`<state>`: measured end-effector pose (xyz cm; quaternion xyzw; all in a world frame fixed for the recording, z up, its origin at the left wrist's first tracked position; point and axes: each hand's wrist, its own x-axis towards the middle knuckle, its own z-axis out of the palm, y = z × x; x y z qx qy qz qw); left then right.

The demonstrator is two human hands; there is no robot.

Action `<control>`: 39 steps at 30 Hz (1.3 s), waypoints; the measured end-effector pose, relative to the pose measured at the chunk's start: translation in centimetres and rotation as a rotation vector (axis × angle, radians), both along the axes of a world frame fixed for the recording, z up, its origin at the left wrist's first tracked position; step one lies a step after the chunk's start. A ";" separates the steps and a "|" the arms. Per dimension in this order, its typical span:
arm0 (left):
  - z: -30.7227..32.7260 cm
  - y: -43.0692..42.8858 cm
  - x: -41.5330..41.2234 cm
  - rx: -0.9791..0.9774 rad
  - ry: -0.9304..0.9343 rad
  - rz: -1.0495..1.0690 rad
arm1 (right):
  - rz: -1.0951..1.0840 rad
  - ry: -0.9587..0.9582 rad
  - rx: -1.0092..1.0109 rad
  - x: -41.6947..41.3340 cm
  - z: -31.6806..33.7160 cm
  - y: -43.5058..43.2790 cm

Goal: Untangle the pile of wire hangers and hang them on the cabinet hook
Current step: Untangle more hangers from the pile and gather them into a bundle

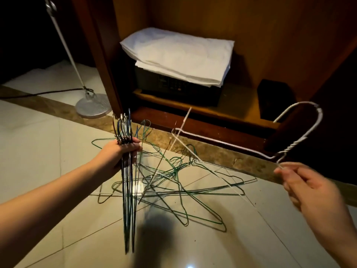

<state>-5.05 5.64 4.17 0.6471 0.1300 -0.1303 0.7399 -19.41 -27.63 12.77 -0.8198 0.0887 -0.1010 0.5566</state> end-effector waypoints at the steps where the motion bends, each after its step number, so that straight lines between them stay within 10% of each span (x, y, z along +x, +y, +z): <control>1: 0.8 0.5 -0.2 0.017 -0.019 -0.008 | 0.007 -0.006 0.013 -0.3 0.8 -0.1; 13: 3.9 1.4 -0.8 0.054 -0.112 0.072 | 0.153 -0.083 0.083 4.1 6.8 2.7; 23: -0.9 -2.1 -0.8 -0.445 -0.101 0.277 | 0.190 0.027 0.268 4.0 4.0 4.9; 39: 0.5 -4.6 -0.5 -0.306 -0.177 0.445 | 0.310 0.054 0.493 3.4 7.5 9.9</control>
